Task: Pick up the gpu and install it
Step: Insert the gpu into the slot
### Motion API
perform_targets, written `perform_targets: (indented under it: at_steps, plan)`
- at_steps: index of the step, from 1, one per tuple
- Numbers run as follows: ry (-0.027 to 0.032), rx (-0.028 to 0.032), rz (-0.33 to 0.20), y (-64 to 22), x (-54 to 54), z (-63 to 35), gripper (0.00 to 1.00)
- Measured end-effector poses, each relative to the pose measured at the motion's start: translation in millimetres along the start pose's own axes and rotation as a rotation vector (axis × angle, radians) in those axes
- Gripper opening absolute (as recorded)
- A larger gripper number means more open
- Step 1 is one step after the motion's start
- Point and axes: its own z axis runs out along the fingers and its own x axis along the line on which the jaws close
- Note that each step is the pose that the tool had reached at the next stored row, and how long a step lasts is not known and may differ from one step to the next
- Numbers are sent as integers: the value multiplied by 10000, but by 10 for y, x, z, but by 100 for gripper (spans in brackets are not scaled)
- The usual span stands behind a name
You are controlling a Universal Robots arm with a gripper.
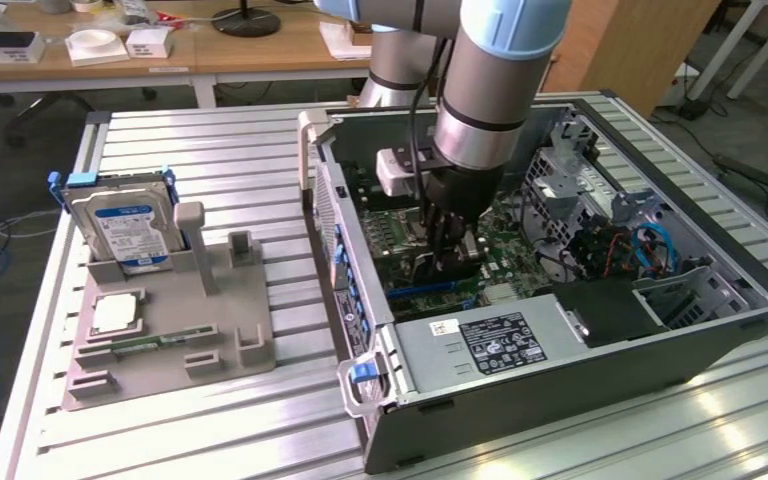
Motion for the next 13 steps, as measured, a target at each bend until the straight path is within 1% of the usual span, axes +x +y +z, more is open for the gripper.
perform_targets:
  at_steps: [13]
  plan:
    - [0,0,0,2,-2,21,27]
